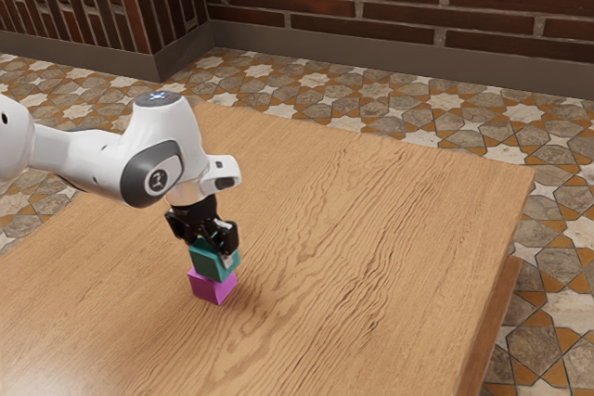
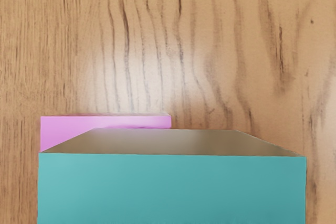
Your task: Pick up the blue block with one arm, and put the blue block on the pink block with one arm
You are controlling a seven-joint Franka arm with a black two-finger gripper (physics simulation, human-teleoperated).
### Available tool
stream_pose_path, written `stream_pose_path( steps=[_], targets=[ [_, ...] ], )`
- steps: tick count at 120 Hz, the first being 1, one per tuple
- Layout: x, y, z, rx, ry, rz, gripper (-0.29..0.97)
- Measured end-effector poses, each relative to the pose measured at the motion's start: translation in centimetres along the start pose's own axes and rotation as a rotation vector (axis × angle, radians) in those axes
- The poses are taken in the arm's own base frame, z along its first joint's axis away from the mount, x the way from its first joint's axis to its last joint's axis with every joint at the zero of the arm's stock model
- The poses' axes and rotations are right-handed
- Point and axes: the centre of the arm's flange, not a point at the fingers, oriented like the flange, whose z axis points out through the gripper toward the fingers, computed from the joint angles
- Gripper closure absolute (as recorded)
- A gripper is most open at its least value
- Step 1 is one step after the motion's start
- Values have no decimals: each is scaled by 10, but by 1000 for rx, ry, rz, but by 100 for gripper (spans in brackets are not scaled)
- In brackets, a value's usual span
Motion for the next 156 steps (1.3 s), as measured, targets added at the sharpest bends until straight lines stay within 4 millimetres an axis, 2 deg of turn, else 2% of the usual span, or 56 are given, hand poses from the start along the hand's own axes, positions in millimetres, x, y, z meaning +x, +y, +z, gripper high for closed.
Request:
stream_pose_path(
  steps=[72,156],
  targets=[
    [1,-19,-1,3,0,-34,29],
    [1,-11,-1,3,1,-21,29]
  ],
)
